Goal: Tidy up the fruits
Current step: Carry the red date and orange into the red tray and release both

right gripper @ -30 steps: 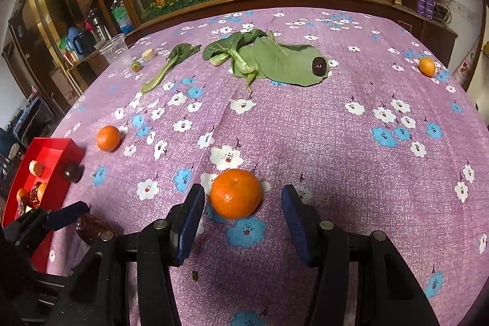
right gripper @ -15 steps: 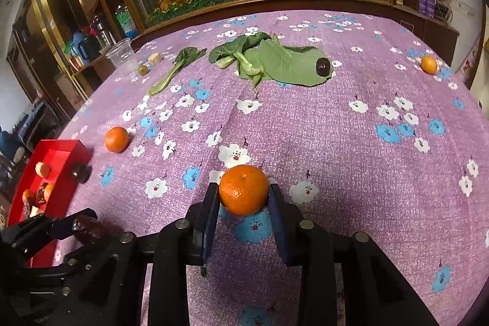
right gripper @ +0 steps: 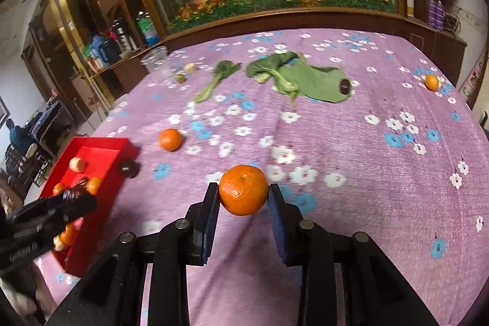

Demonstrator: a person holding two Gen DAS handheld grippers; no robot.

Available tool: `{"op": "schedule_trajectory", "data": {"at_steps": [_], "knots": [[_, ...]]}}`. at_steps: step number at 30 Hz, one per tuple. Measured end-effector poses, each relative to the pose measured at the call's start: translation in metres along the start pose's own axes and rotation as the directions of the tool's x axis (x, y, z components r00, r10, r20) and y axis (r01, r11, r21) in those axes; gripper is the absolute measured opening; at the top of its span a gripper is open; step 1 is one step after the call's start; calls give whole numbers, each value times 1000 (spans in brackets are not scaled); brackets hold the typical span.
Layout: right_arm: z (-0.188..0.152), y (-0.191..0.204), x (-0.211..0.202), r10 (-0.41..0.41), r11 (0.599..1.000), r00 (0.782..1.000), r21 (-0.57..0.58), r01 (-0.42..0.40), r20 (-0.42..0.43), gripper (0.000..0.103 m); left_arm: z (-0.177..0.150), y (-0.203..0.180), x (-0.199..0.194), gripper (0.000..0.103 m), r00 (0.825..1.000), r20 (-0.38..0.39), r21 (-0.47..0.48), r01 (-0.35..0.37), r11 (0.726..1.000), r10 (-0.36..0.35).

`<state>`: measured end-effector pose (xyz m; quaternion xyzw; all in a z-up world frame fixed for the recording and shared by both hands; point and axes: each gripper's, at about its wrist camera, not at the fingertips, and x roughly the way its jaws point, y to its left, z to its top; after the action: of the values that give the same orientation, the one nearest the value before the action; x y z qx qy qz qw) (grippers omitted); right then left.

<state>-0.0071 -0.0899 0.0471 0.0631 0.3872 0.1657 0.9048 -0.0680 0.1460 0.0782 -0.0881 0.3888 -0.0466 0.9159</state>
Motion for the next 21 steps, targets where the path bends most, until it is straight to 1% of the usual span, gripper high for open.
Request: {"op": "schedule_trajectory", "data": {"at_steps": [6,10,13,17,21], "knots": [[-4,46,-11,52,997,999,-64,-52,0,35,0,62,-37,48,995,75,-125,-58,990,68],[-7,80,-7,102,989,994,-101,-104,-26,35,-5,99,-53,48,989,98,-194,-94,977,114],[-10,110,1,131,980,990,-147,-138,-55,35,-11,126,-61,48,983,101,-244,-126,962,154],[-18,151,16,174,960,979,-205,-193,-105,35,-17,151,-61,48,978,82,-281,-163,946,193],[-27,180,35,194,943,969,-241,-228,-155,35,-22,168,-56,48,976,61,-302,-181,936,209]]}}
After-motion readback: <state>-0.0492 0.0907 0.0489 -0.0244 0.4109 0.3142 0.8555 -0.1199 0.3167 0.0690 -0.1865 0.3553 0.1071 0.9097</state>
